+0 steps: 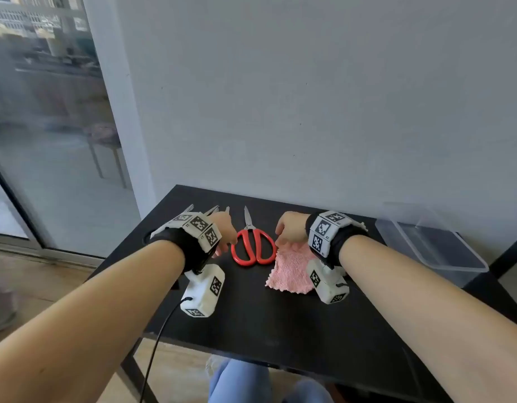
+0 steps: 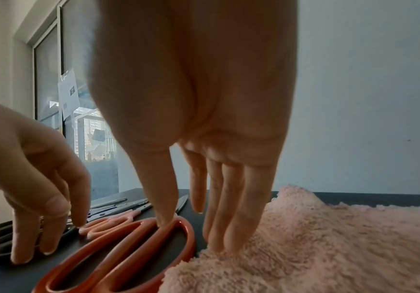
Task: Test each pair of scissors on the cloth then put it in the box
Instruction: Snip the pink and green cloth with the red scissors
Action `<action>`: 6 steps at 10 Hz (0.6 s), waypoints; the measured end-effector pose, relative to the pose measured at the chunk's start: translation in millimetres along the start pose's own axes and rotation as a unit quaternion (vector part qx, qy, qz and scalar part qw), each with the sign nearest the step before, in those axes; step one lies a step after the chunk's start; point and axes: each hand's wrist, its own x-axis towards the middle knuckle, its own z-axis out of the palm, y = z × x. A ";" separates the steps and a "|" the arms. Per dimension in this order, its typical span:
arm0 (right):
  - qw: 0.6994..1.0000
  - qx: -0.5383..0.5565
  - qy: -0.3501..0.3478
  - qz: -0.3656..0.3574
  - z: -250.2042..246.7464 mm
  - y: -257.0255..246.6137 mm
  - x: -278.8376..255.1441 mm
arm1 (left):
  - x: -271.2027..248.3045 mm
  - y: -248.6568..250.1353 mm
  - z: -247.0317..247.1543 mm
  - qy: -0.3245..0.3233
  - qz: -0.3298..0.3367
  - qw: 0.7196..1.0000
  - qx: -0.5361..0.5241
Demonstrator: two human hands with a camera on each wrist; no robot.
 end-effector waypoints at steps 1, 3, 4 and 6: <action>0.998 0.025 -0.055 0.032 1.1 2.0 16.3 | 10.1 -0.9 0.8 0.000 0.000 1.000 0.007; 0.998 0.019 -0.060 0.026 3.5 -0.4 32.5 | 12.7 4.7 6.6 0.005 -0.010 1.000 0.015; 0.996 -0.034 -0.070 0.039 5.9 -3.2 39.6 | 12.8 6.7 4.6 0.006 -0.027 1.000 -0.014; 0.998 -0.066 0.012 0.009 13.4 -2.9 48.9 | 19.8 5.5 2.6 -0.005 -0.046 0.998 -0.044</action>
